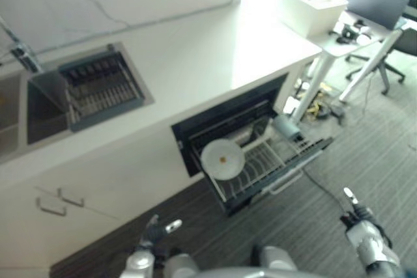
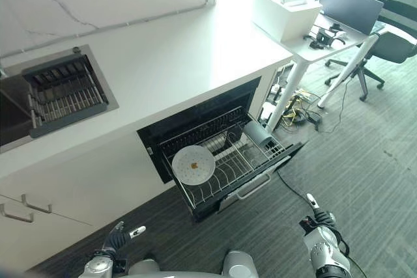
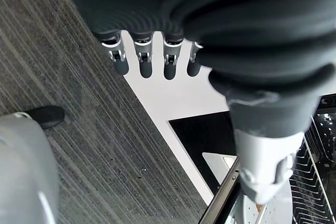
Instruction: Place the dishes in the dishwasher.
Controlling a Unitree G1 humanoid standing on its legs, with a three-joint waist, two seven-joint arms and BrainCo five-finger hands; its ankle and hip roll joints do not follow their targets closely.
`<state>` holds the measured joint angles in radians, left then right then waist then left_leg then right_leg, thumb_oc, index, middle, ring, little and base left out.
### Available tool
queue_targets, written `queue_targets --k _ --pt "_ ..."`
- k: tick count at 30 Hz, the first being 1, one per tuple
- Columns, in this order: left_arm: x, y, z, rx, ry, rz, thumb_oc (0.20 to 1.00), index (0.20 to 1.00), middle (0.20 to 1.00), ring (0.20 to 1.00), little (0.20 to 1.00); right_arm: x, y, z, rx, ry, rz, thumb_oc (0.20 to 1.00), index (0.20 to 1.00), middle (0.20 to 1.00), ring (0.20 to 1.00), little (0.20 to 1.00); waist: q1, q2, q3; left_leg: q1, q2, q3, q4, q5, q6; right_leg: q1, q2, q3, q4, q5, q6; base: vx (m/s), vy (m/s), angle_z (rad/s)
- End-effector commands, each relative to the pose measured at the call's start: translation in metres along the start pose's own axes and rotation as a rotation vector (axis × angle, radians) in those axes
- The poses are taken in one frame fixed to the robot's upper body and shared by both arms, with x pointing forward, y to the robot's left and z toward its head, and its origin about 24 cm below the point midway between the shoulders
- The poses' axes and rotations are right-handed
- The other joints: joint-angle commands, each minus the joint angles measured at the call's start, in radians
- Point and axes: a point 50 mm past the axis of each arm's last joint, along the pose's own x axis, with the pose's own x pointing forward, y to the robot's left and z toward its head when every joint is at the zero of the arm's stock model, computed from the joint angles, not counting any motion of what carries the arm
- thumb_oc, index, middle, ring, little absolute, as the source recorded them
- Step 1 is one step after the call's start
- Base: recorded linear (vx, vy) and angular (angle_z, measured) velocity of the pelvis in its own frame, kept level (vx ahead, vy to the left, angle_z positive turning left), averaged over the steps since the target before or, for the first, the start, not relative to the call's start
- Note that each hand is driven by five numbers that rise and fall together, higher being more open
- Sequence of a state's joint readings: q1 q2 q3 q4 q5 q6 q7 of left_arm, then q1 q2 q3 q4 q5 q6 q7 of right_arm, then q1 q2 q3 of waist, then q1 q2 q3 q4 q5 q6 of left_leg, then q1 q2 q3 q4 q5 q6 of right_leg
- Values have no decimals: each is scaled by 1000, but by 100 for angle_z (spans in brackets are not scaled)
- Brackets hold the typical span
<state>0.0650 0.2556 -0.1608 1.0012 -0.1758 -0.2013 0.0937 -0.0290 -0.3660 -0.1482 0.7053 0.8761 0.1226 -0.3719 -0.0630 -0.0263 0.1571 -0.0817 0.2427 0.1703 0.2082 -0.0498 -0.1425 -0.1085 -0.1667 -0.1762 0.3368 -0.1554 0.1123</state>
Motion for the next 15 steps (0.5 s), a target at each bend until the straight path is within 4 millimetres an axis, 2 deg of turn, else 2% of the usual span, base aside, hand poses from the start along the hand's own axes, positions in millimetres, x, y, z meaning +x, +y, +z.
queue_targets --k 1,8,15 --pt "5 16 20 39 -92 23 1000 1000 1000 1000 1000 2 8 3 38 29 78 1000 1000 1000 1000 1000 18 -14 2 7 -11 -13 92 -141 34 -23 -65 27 -37 50 57 57 -20 19" --pt "2 21 5 54 -39 31 1000 1000 1000 1000 1000 5 11 -19 57 163 145 1000 1000 1000 1000 1000 43 0 13 -3 -29 -56 92 -141 33 -20 -74 12 -37 50 59 25 -7 13" --pt "-2 24 -5 67 -11 29 1000 1000 1000 1000 1000 9 22 -21 20 196 158 1000 1000 1000 1000 1000 77 19 23 -17 -47 -82 92 -138 33 -23 -88 0 -37 52 63 18 2 7"
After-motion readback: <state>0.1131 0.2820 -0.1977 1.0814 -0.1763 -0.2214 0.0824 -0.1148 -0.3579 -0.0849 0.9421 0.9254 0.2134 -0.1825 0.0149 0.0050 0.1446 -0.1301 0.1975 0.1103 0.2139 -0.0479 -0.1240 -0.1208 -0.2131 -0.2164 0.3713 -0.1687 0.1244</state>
